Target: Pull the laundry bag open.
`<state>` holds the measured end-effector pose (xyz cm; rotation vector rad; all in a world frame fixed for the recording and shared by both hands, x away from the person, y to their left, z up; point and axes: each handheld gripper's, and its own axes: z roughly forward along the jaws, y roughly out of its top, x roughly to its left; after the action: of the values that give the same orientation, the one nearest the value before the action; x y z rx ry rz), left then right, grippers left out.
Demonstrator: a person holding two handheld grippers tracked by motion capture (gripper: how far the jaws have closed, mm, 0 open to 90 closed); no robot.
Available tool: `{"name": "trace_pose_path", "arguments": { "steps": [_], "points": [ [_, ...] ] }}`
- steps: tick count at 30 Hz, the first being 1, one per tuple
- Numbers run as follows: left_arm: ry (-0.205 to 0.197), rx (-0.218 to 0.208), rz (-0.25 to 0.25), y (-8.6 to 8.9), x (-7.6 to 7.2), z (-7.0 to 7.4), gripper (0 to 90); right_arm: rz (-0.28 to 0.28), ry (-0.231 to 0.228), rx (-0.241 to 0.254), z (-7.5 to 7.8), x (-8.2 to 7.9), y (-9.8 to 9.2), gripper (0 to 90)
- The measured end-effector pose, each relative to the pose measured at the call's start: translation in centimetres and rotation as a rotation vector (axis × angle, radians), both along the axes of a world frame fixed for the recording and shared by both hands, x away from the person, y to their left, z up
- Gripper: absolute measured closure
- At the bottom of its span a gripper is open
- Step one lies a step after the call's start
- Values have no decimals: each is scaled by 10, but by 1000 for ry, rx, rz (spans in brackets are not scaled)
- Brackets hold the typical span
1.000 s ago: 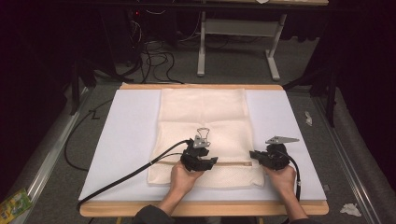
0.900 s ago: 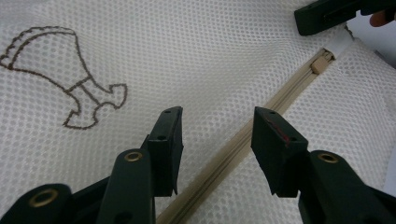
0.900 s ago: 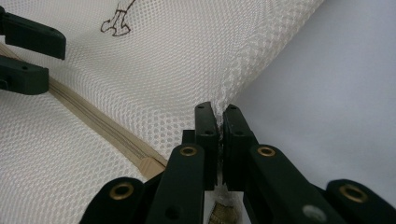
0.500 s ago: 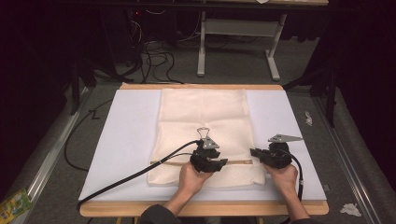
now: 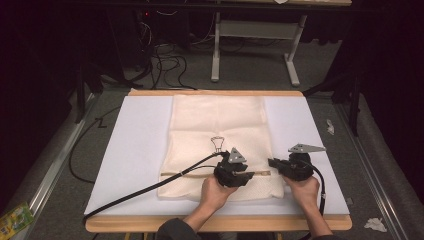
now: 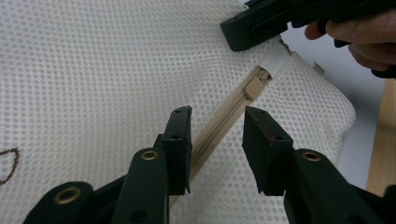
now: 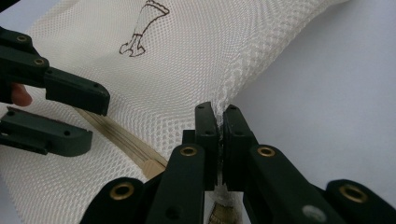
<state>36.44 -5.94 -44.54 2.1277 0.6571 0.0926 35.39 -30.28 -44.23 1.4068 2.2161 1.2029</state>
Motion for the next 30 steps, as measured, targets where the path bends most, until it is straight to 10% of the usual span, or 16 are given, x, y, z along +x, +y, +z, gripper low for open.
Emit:
{"name": "trace_pose_path", "arguments": {
  "steps": [30],
  "points": [
    [28, -2, -73, -33, 0, -8, 648, 7, -22, 51, 5, -2, 1, 883]
  ]
}}
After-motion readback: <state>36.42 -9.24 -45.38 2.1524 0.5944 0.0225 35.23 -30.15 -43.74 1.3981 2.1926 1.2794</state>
